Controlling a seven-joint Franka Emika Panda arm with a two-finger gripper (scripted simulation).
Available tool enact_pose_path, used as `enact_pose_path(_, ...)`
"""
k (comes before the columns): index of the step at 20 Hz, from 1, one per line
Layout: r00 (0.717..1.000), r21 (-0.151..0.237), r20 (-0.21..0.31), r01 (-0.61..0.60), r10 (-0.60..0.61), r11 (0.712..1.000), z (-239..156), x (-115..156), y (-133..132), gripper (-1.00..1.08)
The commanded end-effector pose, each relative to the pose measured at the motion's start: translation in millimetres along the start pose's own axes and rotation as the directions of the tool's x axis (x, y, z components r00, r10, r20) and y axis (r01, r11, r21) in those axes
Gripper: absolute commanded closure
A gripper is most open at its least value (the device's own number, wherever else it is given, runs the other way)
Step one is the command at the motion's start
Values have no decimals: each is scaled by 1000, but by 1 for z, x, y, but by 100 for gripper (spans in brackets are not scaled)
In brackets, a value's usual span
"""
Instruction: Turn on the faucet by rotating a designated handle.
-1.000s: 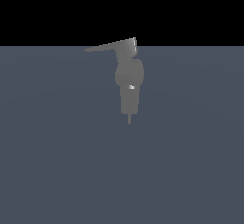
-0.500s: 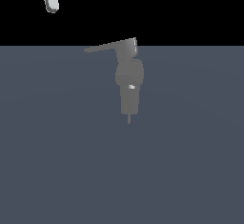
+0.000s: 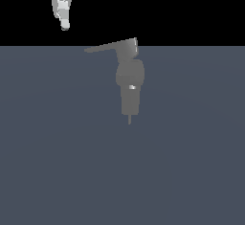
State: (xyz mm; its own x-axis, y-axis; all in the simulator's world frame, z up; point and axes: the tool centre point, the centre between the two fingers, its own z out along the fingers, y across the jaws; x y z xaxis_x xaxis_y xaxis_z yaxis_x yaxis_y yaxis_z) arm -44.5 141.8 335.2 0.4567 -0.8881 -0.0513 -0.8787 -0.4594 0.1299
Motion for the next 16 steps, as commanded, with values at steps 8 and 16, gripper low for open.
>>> enact_pose_path(8, 971, -24, 12, -239, 239, 971, 24, 36, -45, 108)
enact_pose_path(16, 904, -45, 18, -426, 428, 903, 44, 74, -73, 108)
